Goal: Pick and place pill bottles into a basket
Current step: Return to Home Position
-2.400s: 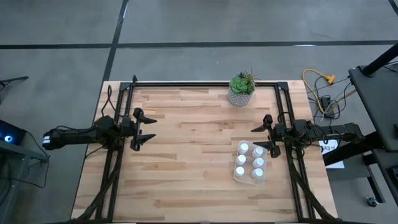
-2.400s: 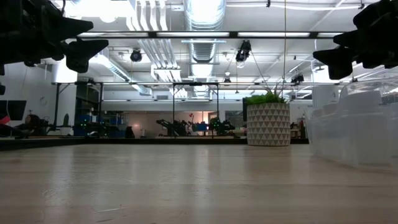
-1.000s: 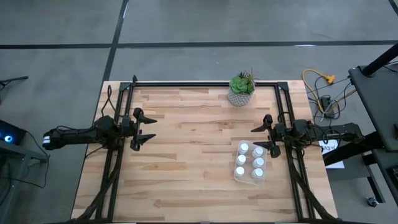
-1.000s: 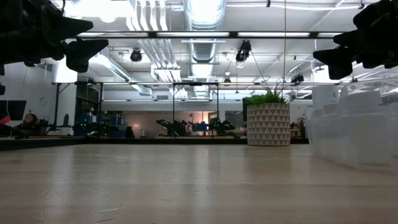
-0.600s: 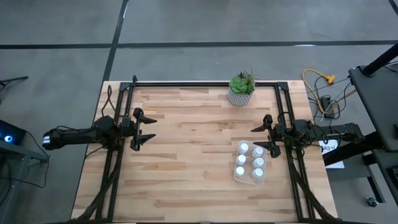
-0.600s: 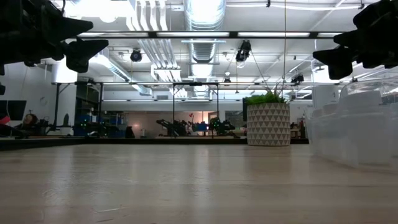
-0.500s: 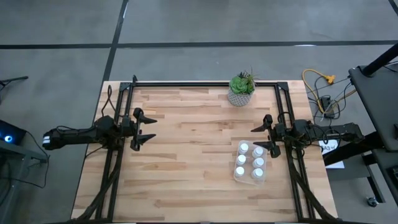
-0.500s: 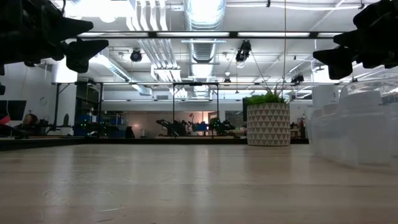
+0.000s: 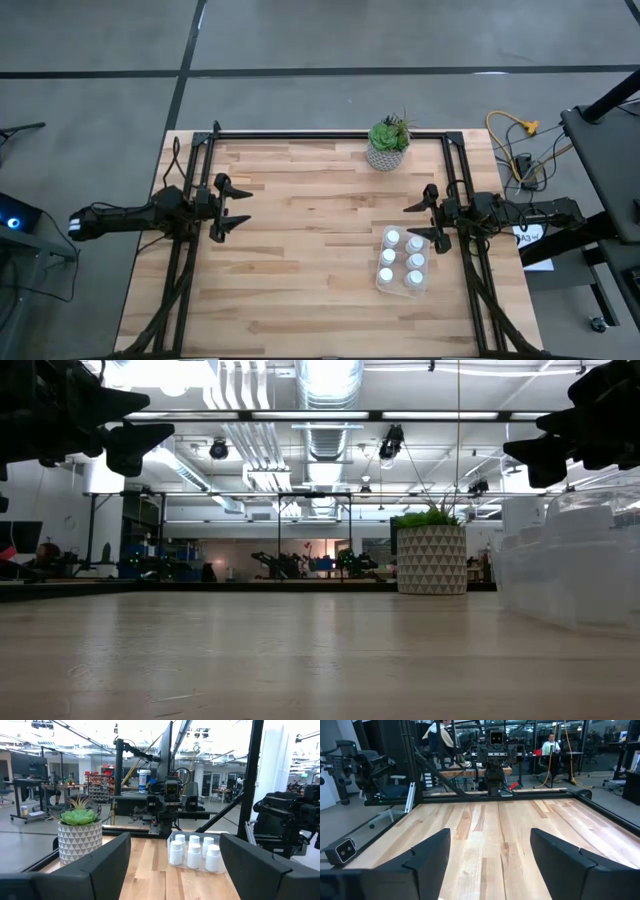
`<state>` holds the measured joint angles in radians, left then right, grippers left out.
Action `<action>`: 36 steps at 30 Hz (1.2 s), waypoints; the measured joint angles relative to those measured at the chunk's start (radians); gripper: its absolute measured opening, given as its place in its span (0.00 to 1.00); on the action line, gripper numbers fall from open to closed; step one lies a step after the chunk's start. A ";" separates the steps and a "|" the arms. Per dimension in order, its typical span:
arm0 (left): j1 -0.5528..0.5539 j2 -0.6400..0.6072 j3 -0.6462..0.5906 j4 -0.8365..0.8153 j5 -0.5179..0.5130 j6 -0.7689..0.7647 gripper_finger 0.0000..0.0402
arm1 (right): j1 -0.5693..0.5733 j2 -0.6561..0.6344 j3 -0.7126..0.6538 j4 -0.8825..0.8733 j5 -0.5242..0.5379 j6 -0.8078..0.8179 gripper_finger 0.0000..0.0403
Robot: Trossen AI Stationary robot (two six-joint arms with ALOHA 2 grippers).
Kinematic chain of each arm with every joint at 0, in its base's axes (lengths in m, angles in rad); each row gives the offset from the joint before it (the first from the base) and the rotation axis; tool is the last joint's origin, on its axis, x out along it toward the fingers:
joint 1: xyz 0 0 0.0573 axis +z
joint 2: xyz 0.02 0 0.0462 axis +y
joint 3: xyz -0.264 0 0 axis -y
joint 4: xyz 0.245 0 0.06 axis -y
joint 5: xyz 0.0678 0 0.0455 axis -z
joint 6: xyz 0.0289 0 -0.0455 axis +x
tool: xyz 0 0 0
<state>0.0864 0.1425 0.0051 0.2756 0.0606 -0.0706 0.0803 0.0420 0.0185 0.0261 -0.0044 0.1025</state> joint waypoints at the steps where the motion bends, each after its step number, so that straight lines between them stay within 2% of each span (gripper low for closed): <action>1: 0.000 0.000 0.000 0.000 0.000 0.000 0.72 | 0.000 0.000 0.000 0.000 0.000 0.000 0.66; 18: 0.000 -0.001 0.000 0.000 0.000 0.000 0.72 | 0.000 0.000 0.000 0.000 0.000 -0.001 0.63; 36: 0.000 0.000 0.000 -0.001 0.000 0.000 0.72 | 0.000 0.000 0.000 0.000 0.000 0.000 0.66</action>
<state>0.0864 0.1421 0.0051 0.2745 0.0608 -0.0704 0.0803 0.0419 0.0185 0.0261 -0.0044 0.1021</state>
